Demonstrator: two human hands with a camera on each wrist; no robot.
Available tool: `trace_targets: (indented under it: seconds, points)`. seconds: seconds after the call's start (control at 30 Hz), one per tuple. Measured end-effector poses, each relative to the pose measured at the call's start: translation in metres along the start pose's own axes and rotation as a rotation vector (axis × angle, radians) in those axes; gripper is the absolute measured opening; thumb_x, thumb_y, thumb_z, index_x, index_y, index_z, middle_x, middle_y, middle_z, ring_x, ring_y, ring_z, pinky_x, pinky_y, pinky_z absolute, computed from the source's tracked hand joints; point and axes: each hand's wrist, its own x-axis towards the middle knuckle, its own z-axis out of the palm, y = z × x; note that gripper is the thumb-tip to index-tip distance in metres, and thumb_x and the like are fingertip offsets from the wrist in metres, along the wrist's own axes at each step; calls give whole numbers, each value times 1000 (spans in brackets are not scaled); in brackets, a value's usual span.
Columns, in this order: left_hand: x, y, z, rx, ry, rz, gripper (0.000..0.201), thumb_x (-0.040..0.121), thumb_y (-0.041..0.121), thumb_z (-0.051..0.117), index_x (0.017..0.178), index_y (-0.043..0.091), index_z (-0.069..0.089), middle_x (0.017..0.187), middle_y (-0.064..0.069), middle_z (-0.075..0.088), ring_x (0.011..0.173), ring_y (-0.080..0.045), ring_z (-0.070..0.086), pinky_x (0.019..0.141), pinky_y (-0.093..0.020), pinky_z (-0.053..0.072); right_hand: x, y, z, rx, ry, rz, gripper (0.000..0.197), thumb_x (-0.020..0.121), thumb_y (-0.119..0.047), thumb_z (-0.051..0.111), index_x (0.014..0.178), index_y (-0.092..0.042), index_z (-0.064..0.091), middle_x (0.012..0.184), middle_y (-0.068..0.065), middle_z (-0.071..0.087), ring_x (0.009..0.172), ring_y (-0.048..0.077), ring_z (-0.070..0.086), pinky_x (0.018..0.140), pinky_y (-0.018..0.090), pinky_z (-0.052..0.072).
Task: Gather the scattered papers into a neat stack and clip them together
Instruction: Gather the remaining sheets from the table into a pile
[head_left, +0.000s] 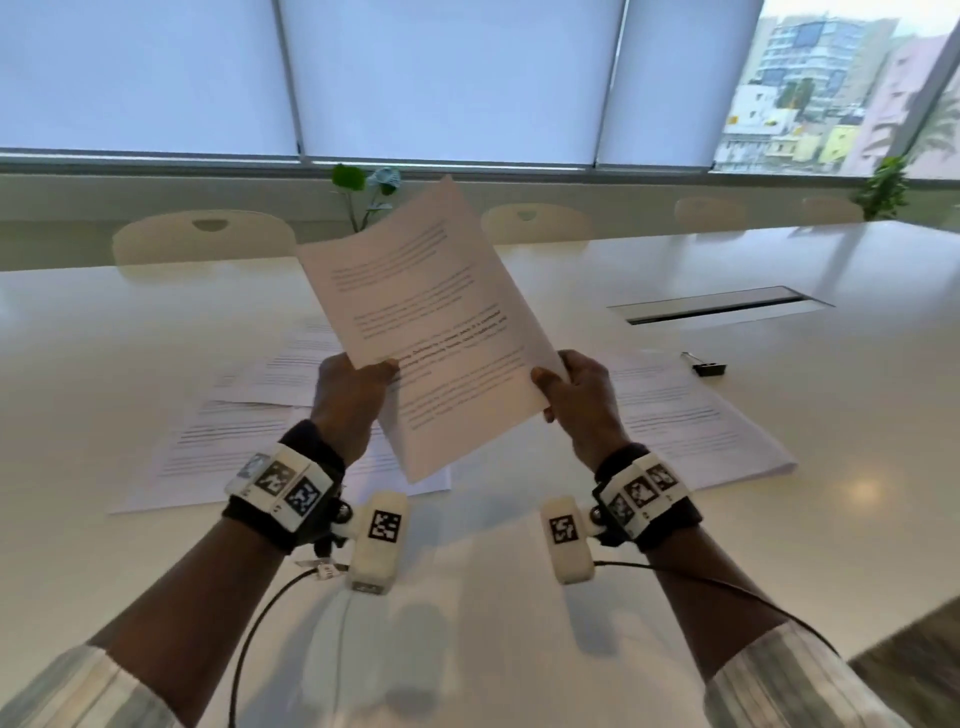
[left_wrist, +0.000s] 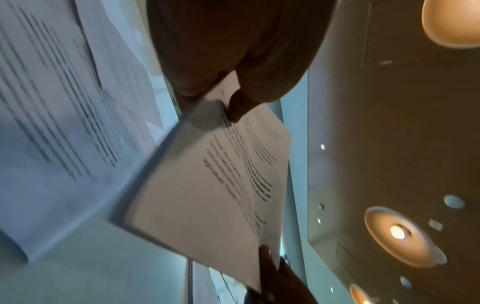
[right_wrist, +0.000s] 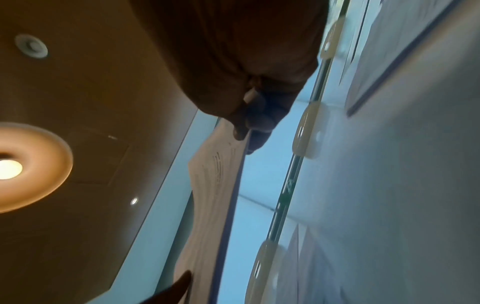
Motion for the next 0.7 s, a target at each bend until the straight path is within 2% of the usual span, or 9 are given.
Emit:
trace_targets:
  seconds: [0.07,0.17,0.23,0.33,0.43,0.53,0.6,0.7]
  points:
    - [-1,-7,35,17,-104,-49,29,91,0,58,120,-2,64,112,-16,70,102,-36,67,92,-52,53,15,7,-39,-16,53,43,11,91,-5,61,101,-6,65,90,13,70,70,25,61,45,26,45]
    - [-6,-18,84,48,-261,-87,25,96,0,52,118,-6,62,113,-16,70,98,-28,69,82,-37,59,33,15,-100,-51,131,107,15,92,-6,61,107,-6,63,88,8,69,74,24,63,48,22,48]
    - [-12,-26,116,52,-329,-103,19,95,-2,53,110,-4,64,108,-17,70,95,-27,70,79,-32,60,44,25,-138,-84,185,145,19,92,-6,61,110,-2,63,86,7,68,71,22,62,50,22,47]
    - [-17,-39,162,76,-386,-136,9,92,-4,58,92,3,64,102,-18,70,91,-28,68,85,-36,59,60,46,-185,-146,260,176,28,91,-5,63,118,3,62,94,14,67,72,24,61,51,24,47]
    - [-17,-57,201,123,-407,-190,12,89,-5,62,101,-4,63,105,-19,71,96,-31,69,88,-40,58,67,67,-216,-200,319,239,34,91,-4,62,125,2,58,101,16,64,77,27,61,52,26,47]
    - [-15,-78,228,220,-421,-235,19,85,-5,67,103,-5,63,108,-18,70,95,-29,70,84,-36,60,69,87,-237,-271,347,308,35,92,-1,61,126,2,56,102,16,62,73,26,57,45,24,48]
    - [-15,-91,239,313,-455,-250,23,82,-6,70,105,-7,65,107,-20,70,94,-29,71,82,-36,60,68,104,-245,-348,349,358,35,91,-2,61,127,0,56,108,17,63,80,30,60,45,24,47]
    - [-20,-100,248,435,-550,-250,13,81,-8,68,90,2,69,101,-19,72,96,-30,71,85,-39,59,63,123,-253,-501,315,409,38,88,-6,60,126,-3,59,124,18,62,101,37,63,64,29,53]
